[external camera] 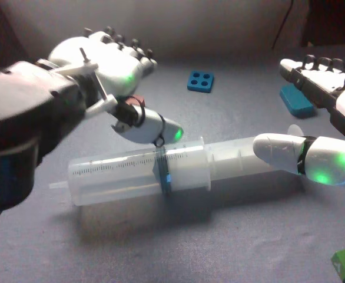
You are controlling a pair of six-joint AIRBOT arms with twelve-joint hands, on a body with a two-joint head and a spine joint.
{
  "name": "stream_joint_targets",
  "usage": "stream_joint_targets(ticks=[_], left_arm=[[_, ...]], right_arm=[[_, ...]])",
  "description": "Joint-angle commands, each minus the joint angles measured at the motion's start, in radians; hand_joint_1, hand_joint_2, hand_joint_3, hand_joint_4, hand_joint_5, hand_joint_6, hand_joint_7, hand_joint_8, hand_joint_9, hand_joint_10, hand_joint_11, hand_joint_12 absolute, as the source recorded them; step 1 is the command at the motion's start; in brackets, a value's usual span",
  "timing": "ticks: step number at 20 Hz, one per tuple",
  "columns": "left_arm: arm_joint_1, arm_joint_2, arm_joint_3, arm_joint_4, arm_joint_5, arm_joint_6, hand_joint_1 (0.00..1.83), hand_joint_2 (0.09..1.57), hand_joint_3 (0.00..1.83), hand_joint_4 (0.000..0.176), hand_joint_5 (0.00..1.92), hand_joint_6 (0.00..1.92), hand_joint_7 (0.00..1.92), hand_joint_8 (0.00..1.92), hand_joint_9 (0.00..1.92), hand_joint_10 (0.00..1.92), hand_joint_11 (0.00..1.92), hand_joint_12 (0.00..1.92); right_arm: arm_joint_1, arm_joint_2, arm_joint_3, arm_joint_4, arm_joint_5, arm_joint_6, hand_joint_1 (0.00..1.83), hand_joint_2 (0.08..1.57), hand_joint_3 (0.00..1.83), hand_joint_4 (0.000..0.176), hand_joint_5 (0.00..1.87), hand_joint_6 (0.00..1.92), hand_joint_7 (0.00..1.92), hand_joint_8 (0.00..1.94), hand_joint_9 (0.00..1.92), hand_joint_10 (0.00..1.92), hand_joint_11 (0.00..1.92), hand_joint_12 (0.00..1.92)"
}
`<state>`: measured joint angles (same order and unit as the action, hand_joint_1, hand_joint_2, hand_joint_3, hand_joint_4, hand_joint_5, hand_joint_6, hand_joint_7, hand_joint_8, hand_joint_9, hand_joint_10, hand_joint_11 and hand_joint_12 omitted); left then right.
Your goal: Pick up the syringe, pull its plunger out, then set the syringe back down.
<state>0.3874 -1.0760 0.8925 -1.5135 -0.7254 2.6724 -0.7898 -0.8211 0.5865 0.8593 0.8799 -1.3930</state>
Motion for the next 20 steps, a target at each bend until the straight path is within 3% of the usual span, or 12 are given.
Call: stream_joint_targets(ticks=[1, 2, 4, 6, 9, 10, 11, 15, 16, 17, 18, 20], left_arm=[[-0.031, 0.011, -0.01, 0.036, -0.072, 0.035, 0.19, 1.02, 0.0, 0.0, 0.24, 0.0, 0.19, 0.0, 0.25, 0.01, 0.0, 0.78], [-0.051, 0.02, -0.024, -0.001, -0.094, 0.074, 0.19, 1.02, 0.0, 0.0, 0.24, 0.0, 0.19, 0.0, 0.25, 0.01, 0.0, 0.78], [-0.087, 0.037, -0.053, -0.039, -0.158, 0.089, 0.3, 1.08, 0.0, 0.0, 0.39, 0.01, 0.41, 0.01, 0.52, 0.03, 0.2, 0.83], [-0.127, 0.053, -0.094, -0.069, -0.242, 0.089, 0.51, 1.14, 0.0, 0.0, 0.7, 0.02, 0.73, 0.06, 0.87, 0.13, 0.53, 0.89], [-0.148, 0.062, -0.154, -0.072, -0.335, 0.082, 0.66, 1.14, 0.0, 0.0, 1.15, 0.17, 0.9, 1.02, 0.9, 1.22, 0.81, 1.45], [-0.146, 0.064, -0.171, -0.072, -0.349, 0.074, 0.69, 1.15, 0.0, 0.0, 0.92, 1.24, 0.87, 1.61, 0.89, 1.69, 0.85, 1.79], [-0.14, 0.065, -0.189, -0.068, -0.369, 0.057, 0.69, 1.16, 0.0, 0.0, 0.84, 1.78, 0.87, 1.86, 0.94, 1.87, 0.94, 1.9], [-0.069, 0.064, -0.251, -0.019, -0.506, -0.13, 0.66, 1.23, 0.01, 0.0, 1.13, 1.92, 1.17, 1.92, 1.21, 1.92, 1.26, 1.92], [-0.041, 0.06, -0.26, 0.015, -0.536, -0.205, 0.64, 1.27, 0.01, 0.0, 1.25, 1.92, 1.31, 1.92, 1.34, 1.92, 1.4, 1.92], [-0.008, 0.049, -0.262, 0.04, -0.584, -0.288, 0.7, 1.33, 0.0, 0.0, 1.36, 1.92, 1.44, 1.92, 1.48, 1.92, 1.55, 1.92], [0.004, 0.044, -0.259, 0.043, -0.59, -0.309, 0.7, 1.33, 0.0, 0.0, 1.36, 1.92, 1.44, 1.92, 1.48, 1.92, 1.55, 1.92], [0.022, 0.034, -0.242, 0.049, -0.579, -0.33, 0.8, 1.34, 0.0, 0.15, 1.35, 1.92, 1.44, 1.92, 1.48, 1.92, 1.56, 1.92]], right_arm=[[0.007, 0.0, 0.0, -0.058, 0.099, 0.004, 0.12, 1.01, 0.0, 0.0, 0.03, 0.0, 0.06, 0.02, 0.06, 0.0, 0.01, 0.33], [0.007, 0.0, 0.0, -0.058, 0.1, 0.004, 0.12, 1.01, 0.0, 0.0, 0.03, 0.0, 0.06, 0.02, 0.06, 0.0, 0.01, 0.33], [0.007, 0.0, 0.0, -0.058, 0.1, 0.004, 0.2, 1.05, 0.01, 0.0, 0.24, 0.02, 0.43, 0.04, 0.45, 0.08, 0.08, 1.1], [0.007, 0.0, 0.0, -0.058, 0.102, 0.005, 0.43, 1.09, 0.0, 0.0, 0.71, 0.23, 0.71, 0.59, 0.6, 1.09, 0.5, 1.58], [0.006, -0.001, 0.001, -0.058, 0.103, 0.005, 0.67, 1.14, 0.0, 0.0, 0.74, 1.78, 0.93, 1.84, 1.1, 1.89, 1.25, 1.92], [0.006, -0.001, 0.001, -0.058, 0.103, 0.005, 0.74, 1.13, 0.0, 0.0, 0.8, 1.89, 1.0, 1.92, 1.22, 1.92, 1.44, 1.92], [0.007, -0.001, 0.001, -0.058, 0.103, 0.005, 0.77, 1.14, 0.0, 0.0, 0.86, 1.92, 1.03, 1.94, 1.34, 1.92, 1.6, 1.92], [0.007, -0.001, 0.001, -0.058, 0.104, 0.005, 0.63, 1.3, 0.01, 0.0, 1.21, 1.92, 1.46, 1.94, 1.72, 1.92, 1.89, 1.92], [0.007, -0.001, 0.001, -0.058, 0.104, 0.005, 0.57, 1.4, 0.0, 0.128, 1.33, 1.92, 1.52, 1.94, 1.74, 1.92, 1.88, 1.92], [0.007, -0.002, 0.002, -0.058, 0.104, 0.005, 0.52, 1.48, 0.01, 0.174, 1.37, 1.92, 1.53, 1.94, 1.74, 1.92, 1.86, 1.92], [0.007, -0.002, 0.002, -0.058, 0.104, 0.005, 0.52, 1.48, 0.01, 0.174, 1.37, 1.92, 1.53, 1.94, 1.74, 1.92, 1.86, 1.92], [0.007, -0.002, 0.003, -0.059, 0.105, 0.005, 0.49, 1.5, 0.01, 0.176, 1.37, 1.92, 1.54, 1.94, 1.74, 1.92, 1.87, 1.92]])
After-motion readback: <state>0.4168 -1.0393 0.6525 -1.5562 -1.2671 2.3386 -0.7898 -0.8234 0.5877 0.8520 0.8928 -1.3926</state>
